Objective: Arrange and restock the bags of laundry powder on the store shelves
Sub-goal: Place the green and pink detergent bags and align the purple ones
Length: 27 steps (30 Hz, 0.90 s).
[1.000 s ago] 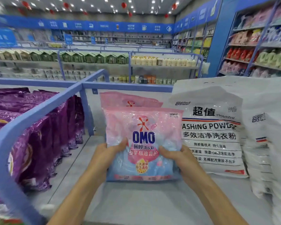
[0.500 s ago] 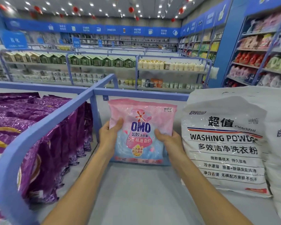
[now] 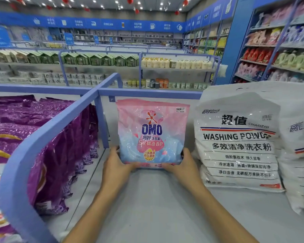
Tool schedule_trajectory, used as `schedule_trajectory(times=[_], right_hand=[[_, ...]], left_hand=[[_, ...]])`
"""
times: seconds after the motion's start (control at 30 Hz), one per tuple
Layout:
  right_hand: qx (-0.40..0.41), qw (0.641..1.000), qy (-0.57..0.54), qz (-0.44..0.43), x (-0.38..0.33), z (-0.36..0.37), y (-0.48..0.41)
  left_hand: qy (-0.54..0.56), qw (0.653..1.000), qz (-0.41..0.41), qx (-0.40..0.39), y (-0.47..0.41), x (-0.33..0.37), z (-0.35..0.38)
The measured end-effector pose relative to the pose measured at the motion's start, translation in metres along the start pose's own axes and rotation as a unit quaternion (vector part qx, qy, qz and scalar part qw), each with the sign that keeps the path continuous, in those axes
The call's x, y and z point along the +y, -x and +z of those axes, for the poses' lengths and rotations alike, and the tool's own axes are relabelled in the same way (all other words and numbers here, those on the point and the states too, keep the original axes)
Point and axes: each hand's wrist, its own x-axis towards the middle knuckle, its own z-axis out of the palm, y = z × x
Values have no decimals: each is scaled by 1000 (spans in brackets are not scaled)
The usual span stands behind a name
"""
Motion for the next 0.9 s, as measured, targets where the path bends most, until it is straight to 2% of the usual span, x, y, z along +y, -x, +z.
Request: schedule_trajectory(times=[0.2, 0.4, 0.5, 0.7, 0.9], right_hand=[[28, 995, 92, -23, 2, 7, 17], [-16, 974, 207, -96, -8, -17, 71], [-55, 961, 261, -79, -6, -31, 111], [-76, 970, 213, -90, 6, -46, 206], [-75, 984, 135, -90, 20, -25, 276]], left_hand=[[-149, 985, 91, 4, 12, 3, 4], [-250, 956, 153, -16, 59, -6, -7], [-283, 944, 167, -27, 101, -9, -7], [-296, 944, 140, -40, 206, -14, -25], [-290, 953, 88, 3, 294, -43, -70]])
